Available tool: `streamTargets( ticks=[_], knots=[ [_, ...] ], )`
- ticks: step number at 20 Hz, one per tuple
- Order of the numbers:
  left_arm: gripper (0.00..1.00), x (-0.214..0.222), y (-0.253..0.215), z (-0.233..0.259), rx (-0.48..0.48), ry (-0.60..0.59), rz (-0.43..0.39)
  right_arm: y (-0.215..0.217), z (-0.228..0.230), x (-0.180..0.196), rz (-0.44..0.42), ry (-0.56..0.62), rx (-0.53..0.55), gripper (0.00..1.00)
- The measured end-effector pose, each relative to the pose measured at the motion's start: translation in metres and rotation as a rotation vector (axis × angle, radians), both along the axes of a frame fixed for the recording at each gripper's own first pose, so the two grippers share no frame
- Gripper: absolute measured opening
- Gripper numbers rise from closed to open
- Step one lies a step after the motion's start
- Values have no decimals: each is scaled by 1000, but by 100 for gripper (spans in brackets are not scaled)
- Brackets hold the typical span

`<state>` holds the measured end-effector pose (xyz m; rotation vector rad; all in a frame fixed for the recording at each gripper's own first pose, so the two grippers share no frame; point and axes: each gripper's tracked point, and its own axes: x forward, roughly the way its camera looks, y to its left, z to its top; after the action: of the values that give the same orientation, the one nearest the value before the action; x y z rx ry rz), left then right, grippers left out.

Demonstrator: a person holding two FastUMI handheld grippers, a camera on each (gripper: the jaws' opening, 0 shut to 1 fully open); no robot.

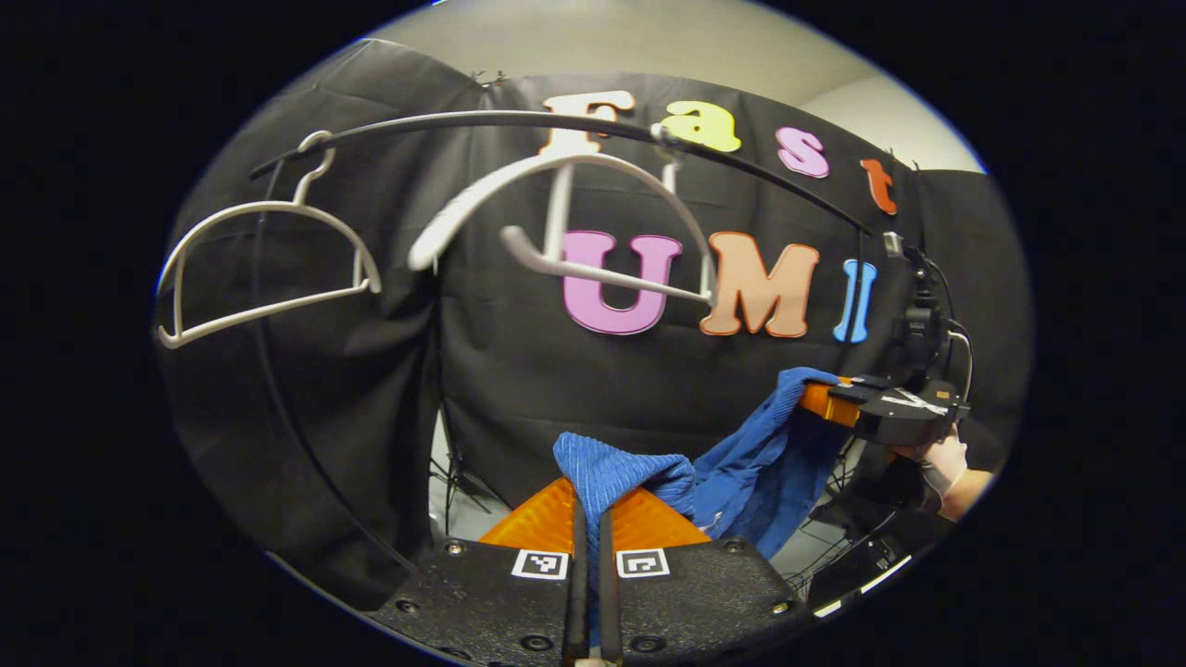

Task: Grasp the clothes on the hanger with both hands and then place them into the laundry hamper below.

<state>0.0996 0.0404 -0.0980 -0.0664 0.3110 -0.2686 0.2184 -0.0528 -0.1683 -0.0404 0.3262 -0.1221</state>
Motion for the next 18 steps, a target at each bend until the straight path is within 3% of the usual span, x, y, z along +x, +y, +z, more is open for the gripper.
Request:
streamTargets(
  ticks=[9, 14, 18],
  knots=[
    [5, 34, -106, 17, -79, -55, -213, 9, 6, -18, 35, -7, 38, 13],
    [5, 55, -157, 4, -174, -10, -272, 5, -13, -19, 30, 29, 58, 14],
    [5, 65, -172, -28, -146, 51, -288, -2, -47, -26, 12, 95, 75, 13]
  ],
)
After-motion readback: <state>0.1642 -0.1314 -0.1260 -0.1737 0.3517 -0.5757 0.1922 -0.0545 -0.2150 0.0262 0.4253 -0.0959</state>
